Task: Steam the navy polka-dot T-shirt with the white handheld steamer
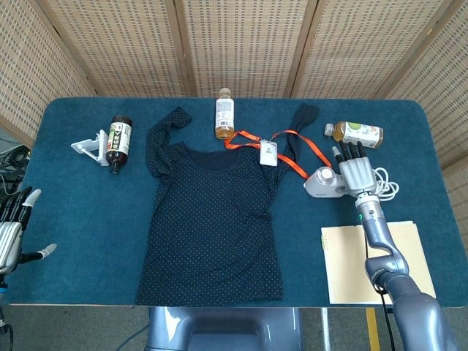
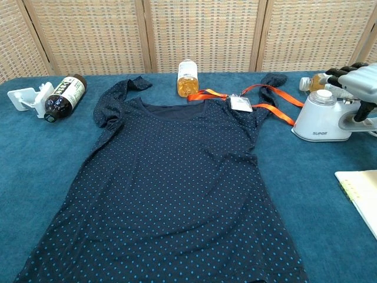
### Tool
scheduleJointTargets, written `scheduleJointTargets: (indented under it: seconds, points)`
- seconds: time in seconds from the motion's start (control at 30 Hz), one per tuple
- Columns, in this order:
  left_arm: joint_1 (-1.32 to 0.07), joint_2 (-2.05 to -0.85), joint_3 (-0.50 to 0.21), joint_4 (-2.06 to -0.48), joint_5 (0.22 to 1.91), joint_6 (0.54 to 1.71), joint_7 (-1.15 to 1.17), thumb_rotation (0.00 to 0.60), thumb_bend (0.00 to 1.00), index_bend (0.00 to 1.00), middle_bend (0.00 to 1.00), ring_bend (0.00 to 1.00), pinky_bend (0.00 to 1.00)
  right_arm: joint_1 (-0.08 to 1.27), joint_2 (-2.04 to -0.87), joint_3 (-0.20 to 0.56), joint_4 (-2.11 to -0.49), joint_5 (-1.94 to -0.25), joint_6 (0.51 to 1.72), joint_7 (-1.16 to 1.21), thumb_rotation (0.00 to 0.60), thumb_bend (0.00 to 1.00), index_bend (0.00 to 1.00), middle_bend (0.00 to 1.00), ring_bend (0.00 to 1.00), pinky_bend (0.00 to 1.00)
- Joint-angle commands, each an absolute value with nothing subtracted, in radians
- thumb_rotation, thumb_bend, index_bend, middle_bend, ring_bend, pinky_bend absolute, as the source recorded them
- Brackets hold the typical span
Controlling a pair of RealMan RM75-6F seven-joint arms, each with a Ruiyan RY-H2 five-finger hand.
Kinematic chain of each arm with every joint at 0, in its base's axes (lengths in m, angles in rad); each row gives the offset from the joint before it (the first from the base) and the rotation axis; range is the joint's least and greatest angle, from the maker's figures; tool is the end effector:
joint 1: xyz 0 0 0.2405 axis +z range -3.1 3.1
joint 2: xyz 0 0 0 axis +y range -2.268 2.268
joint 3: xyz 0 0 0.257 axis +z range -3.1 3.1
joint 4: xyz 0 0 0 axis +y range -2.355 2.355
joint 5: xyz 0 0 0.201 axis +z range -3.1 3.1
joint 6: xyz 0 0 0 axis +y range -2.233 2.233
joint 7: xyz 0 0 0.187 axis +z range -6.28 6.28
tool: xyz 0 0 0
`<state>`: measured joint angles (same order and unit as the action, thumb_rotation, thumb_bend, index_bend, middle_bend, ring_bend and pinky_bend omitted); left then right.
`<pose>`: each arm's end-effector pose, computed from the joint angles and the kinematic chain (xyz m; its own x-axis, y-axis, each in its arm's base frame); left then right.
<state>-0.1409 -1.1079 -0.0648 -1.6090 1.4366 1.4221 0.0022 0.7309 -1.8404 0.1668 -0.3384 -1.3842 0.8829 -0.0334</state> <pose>-0.3101 0.2437 0.1681 0.4025 0.0266 0.9150 0.9153 0.0024 -0.4027 -0.2937 -0.4694 0.0352 0.7932 -0.0479 0.6070 -0.6080 -0.1178 0.7852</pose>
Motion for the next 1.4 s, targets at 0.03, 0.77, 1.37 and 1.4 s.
scheduleJointTargets:
  seconds: [0.03,0.77,1.37,1.4]
  points:
    - [-0.136,-1.105,-0.061,-1.611,1.447,1.432,-0.004,0.6,0.0,0.0,0.0,0.0,0.0,0.71,-1.814,0.168,-0.392,-1.381,0.917,-0.065,0.6,0.0,0.0,0.0,0.0,0.05]
    - [-0.088,-1.074,-0.027,-1.629,1.561,1.543,-0.063,0.6,0.0,0.0,0.0,0.0,0.0,0.53,-1.545,0.111,-0.916,-1.437,1.196,-0.185,0.6,0.0,0.0,0.0,0.0,0.0]
    - [-0.044,-1.085,0.005,-1.605,1.661,1.641,-0.042,0.6,0.0,0.0,0.0,0.0,0.0,0.267,-1.166,0.041,-1.666,-1.446,1.473,-0.207,0.6,0.0,0.0,0.0,0.0,0.0]
    - [-0.041,-1.086,0.008,-1.603,1.669,1.648,-0.044,0.6,0.0,0.0,0.0,0.0,0.0,0.253,-1.155,0.033,-1.684,-1.449,1.482,-0.204,0.6,0.0,0.0,0.0,0.0,0.0]
